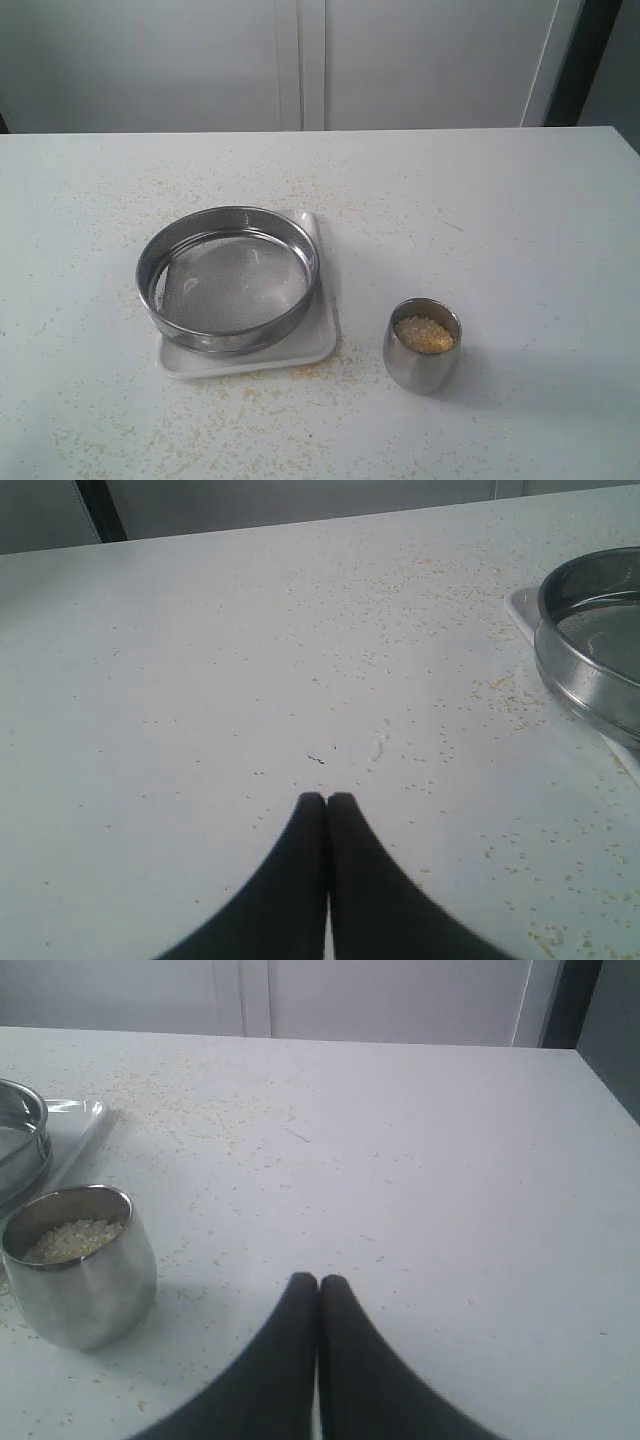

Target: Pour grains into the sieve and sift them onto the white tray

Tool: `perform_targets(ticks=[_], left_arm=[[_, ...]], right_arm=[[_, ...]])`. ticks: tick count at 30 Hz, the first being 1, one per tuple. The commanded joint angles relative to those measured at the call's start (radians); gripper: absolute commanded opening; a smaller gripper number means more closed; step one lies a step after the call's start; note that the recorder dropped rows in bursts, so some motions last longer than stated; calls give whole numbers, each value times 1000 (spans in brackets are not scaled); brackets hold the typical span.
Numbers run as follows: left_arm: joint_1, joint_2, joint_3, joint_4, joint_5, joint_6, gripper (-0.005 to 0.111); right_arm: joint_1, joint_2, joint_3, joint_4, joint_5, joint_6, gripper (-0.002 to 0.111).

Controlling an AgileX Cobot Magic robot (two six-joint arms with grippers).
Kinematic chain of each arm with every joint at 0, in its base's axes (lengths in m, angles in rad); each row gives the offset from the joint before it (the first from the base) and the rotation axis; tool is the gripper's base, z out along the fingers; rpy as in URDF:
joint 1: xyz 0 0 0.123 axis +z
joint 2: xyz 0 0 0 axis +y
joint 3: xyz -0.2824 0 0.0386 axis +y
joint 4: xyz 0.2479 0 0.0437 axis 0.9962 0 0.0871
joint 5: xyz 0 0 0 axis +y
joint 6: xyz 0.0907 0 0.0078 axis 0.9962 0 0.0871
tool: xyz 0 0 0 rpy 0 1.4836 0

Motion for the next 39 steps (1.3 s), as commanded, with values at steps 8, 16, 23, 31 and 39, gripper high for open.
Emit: perform_targets(ticks=[8, 16, 23, 31, 39], left_arm=[[-3, -4, 5, -7, -2, -1, 0], [-3, -4, 5, -7, -2, -1, 0], [-3, -4, 5, -7, -2, -1, 0], [-3, -4, 5, -7, -2, -1, 0], [-3, -4, 5, -7, -2, -1, 0]], right_arm=[[3, -5, 5, 29, -135, 6, 0], [3, -5, 5, 39, -251, 156, 0], [3, -5, 5, 51, -450, 276, 0], [3, -5, 5, 52, -754, 399, 0], [3, 69, -125, 43, -881, 315, 0]])
